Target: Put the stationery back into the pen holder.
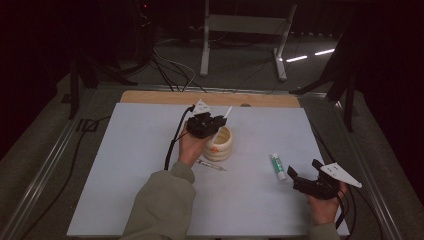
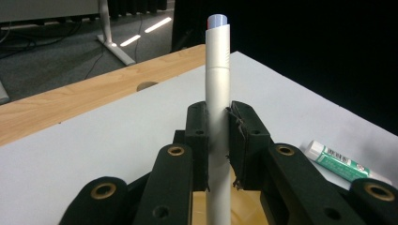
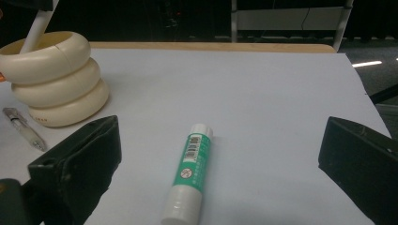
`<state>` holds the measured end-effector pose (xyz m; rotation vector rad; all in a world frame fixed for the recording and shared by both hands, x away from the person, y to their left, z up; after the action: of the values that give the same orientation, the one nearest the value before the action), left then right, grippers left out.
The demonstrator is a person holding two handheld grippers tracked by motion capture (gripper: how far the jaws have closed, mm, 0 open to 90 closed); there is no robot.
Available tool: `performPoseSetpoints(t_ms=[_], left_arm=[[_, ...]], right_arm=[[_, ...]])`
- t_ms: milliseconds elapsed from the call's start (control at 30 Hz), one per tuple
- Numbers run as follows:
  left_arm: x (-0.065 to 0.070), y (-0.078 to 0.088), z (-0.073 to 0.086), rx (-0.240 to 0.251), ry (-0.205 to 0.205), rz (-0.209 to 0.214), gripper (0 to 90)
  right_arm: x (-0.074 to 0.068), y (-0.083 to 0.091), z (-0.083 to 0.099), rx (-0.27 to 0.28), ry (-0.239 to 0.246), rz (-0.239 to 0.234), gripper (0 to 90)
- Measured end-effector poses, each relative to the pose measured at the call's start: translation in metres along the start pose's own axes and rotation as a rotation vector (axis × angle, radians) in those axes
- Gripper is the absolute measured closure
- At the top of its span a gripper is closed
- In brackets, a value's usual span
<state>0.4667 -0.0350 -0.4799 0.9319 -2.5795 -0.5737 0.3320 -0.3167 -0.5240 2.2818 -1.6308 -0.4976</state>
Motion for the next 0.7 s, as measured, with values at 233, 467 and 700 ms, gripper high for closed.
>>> performPoseSetpoints(t_ms=[233, 467, 700], left_arm=[[-0.001, 0.000, 0.004, -0.011, 0.002, -0.001, 79.1], [-0.001, -0.001, 0.008, -0.017, 0.005, -0.002, 79.0], [0.000, -0.002, 0.011, -0.026, 0.003, 0.004, 79.0]], right_arm=[[0.000, 0.000, 0.000, 0.000, 0.000, 0.000, 0.0], [0.000, 0.000, 0.000, -0.001, -0.001, 0.001, 0.0], [-0.001, 0.000, 0.001, -0.004, 0.002, 0.001, 0.0]])
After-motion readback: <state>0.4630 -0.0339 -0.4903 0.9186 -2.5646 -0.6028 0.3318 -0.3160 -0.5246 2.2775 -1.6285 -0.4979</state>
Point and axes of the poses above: each handheld gripper's, and its own axes: y roughly backward along the jaws, z roughly out of its underside, x roughly to its right, the point moved 9 cm from there along -y, roughly forward along the jaws, and after that the axes turned 4 degrees about -x, right-handed, at the moved point
